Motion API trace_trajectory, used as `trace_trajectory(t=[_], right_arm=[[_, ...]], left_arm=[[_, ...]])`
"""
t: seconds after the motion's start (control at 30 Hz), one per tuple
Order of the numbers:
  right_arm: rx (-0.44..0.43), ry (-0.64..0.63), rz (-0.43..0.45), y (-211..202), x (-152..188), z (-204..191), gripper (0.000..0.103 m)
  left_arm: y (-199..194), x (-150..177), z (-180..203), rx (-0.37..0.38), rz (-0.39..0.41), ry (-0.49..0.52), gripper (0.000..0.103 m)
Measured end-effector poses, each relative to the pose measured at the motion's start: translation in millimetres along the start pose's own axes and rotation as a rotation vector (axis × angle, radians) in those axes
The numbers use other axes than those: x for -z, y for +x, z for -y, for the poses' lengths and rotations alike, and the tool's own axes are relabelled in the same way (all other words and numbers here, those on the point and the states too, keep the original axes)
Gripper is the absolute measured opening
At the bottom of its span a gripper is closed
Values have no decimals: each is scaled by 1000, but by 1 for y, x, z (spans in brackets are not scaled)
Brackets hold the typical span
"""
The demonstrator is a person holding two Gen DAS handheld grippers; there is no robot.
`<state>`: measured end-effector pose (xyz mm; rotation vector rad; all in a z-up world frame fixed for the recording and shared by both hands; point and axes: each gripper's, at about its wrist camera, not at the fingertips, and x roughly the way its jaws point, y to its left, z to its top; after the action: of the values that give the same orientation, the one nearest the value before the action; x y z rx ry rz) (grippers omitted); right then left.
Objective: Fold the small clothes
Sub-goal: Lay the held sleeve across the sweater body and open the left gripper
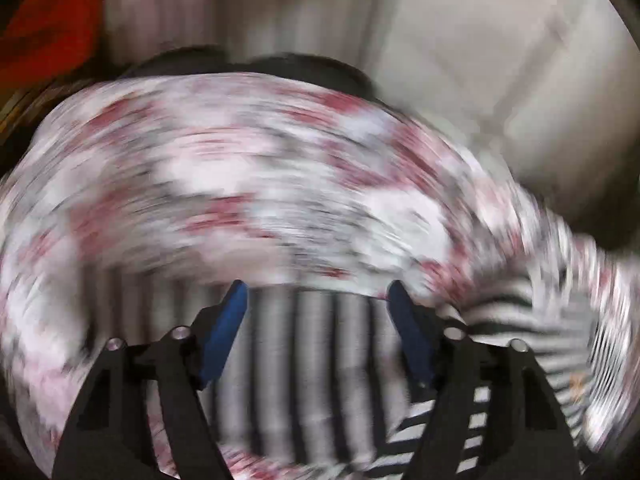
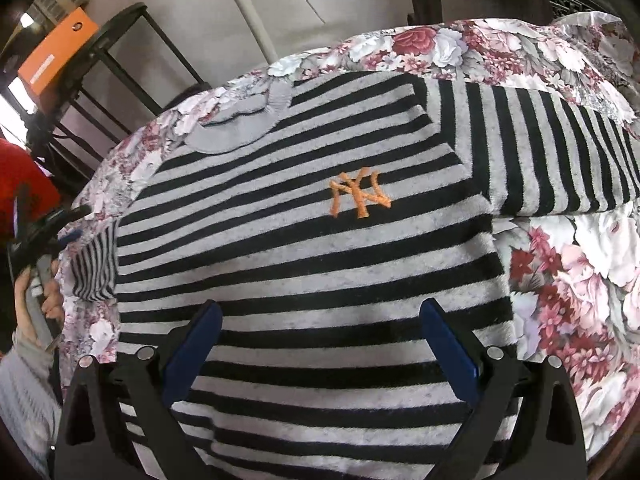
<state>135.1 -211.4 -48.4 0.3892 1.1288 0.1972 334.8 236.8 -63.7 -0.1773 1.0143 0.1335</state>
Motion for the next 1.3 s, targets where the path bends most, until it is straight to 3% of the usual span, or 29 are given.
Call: trace_trajectory(t=[0.17,0.23,0.3,0.33,0.37,0.47,0.67,0.77,0.8,0.83,0.87,0.93,1.03,1.13,1.2,1.23,1.27,1.3], right_arm=[[-80,58,-55,11,-2,6,99],[-80,45,-76,16,0,4,99],[-70,32,-88,20,2,1,99],[-70,29,-92,21,2,0,99],[-71,26,-92,22,2,0,99],[-63,11,-93,23,2,-4,99],[-62,-3,-78,21,1,-7,99],[-75,13,-68,18,0,-5,99],[-80,18,-67,18,-1,-5,99],[-84,21,-67,18,-1,-5,99],[-85,19,-68,18,0,-5,99],[-71,0,-74,21,1,-9,99],[-38,-17,-67,20,0,-9,99],[-52,13,-53,16,-2,-5,99],[-60,33,-47,14,-4,-1,99],[-56,36,-45,14,-4,1,99],[-48,35,-46,15,-4,2,99],[-31,33,-54,17,-3,3,99]], left_arm=[[49,7,41,-88,-49,341,70],[71,13,44,-64,-97,409,76],[82,23,41,-64,-88,460,76],[84,23,41,-51,-77,458,75],[83,23,40,-31,-76,450,64],[76,24,38,9,-63,448,12],[45,19,16,22,36,308,7],[20,7,0,87,108,185,6],[16,5,-2,58,137,176,0],[20,4,3,-50,160,204,0],[33,2,5,-101,144,214,0],[78,9,-4,-216,2,178,0],[70,23,-13,-177,45,117,0],[52,21,-11,-180,67,162,7],[44,18,-18,-113,65,139,33],[49,18,-22,-162,50,160,37],[70,24,-29,-293,-1,185,48],[73,32,-43,-289,-12,151,50]])
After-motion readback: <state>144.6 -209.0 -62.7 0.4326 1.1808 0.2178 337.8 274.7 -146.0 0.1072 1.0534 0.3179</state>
